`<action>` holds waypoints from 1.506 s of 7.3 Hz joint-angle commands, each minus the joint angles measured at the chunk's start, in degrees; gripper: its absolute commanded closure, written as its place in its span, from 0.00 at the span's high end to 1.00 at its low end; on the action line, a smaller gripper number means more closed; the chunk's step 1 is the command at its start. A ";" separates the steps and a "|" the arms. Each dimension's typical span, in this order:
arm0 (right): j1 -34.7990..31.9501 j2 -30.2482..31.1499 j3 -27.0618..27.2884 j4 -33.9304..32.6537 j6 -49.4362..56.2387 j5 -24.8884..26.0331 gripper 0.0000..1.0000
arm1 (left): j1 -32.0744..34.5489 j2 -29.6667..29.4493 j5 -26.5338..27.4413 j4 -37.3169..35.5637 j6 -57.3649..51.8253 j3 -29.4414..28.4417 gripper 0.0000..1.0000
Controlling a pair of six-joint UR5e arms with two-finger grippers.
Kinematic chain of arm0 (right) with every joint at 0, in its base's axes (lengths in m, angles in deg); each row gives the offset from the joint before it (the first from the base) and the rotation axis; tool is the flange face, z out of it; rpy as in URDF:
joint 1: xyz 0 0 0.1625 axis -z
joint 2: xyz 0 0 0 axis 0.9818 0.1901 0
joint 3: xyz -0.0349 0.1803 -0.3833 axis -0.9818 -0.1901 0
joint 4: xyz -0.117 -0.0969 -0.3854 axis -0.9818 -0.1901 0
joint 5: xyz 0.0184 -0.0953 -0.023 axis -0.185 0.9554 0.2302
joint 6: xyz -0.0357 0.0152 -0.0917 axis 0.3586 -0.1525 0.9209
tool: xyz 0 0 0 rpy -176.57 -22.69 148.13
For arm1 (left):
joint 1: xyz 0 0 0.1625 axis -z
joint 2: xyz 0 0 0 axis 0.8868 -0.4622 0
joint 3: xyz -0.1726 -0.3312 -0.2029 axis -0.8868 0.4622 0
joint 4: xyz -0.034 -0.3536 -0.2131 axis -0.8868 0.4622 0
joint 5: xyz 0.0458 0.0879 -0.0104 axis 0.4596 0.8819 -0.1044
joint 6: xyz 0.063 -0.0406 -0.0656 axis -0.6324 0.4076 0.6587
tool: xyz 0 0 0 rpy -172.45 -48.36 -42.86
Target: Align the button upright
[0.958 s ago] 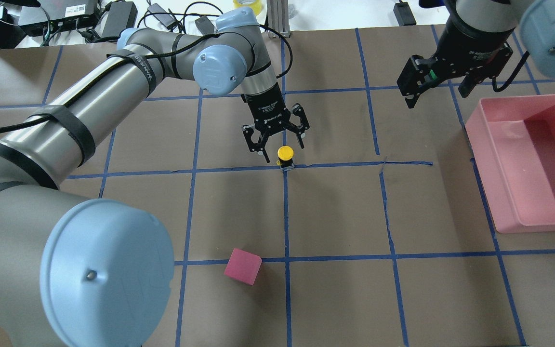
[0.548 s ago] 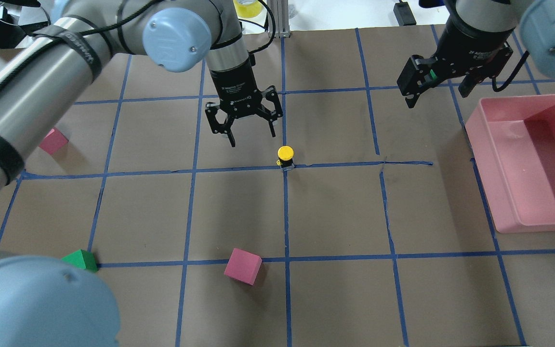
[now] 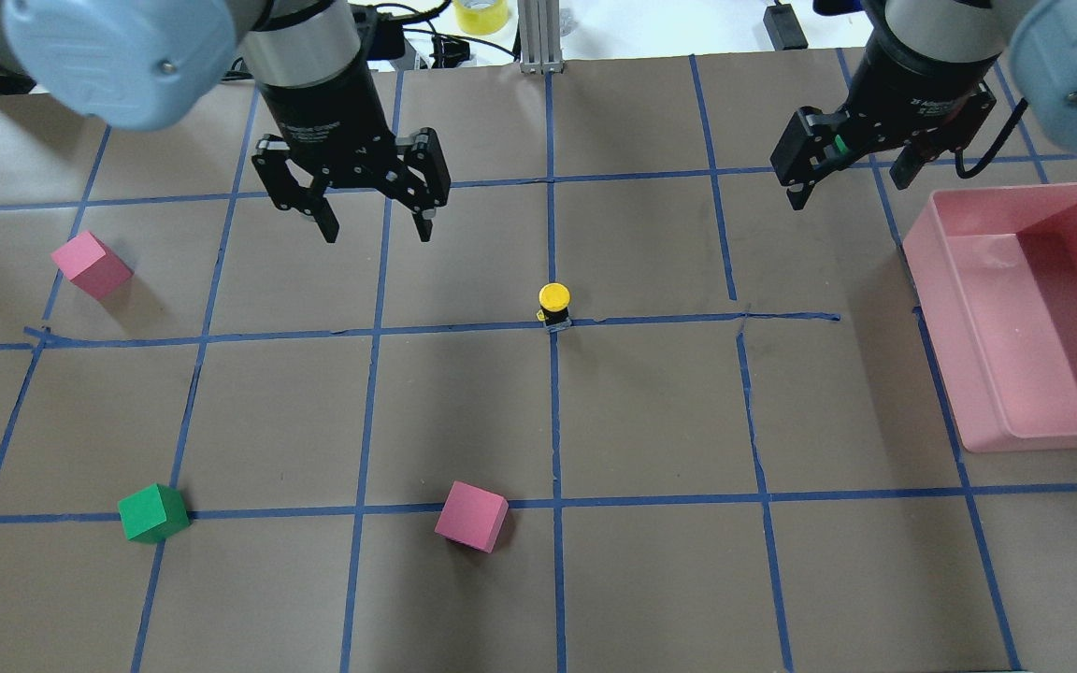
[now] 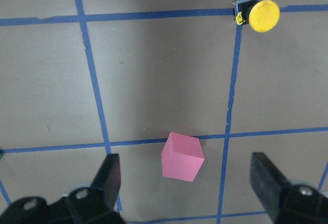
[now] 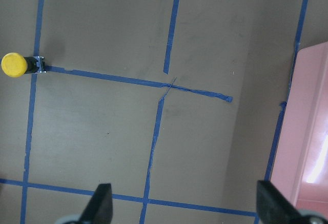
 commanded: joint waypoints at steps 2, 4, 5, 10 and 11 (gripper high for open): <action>-0.08 0.00 0.00 0.00 0.00 0.00 1.00 | -3.03 3.79 1.99 -11.73 -2.60 5.79 0.94; 0.01 0.00 0.00 0.00 0.00 0.00 1.00 | -2.60 6.77 2.34 -12.05 -2.62 9.92 0.96; 0.10 -0.09 0.00 0.00 0.00 0.00 1.00 | -2.68 8.43 2.25 -12.31 -2.70 12.73 0.96; 0.01 -0.53 -1.23 1.76 0.70 0.09 1.00 | -2.68 9.68 2.17 -13.45 -2.88 14.25 1.00; 0.01 -0.53 -1.23 2.20 0.70 0.00 1.00 | -2.68 9.68 2.25 -13.45 -2.88 14.25 1.00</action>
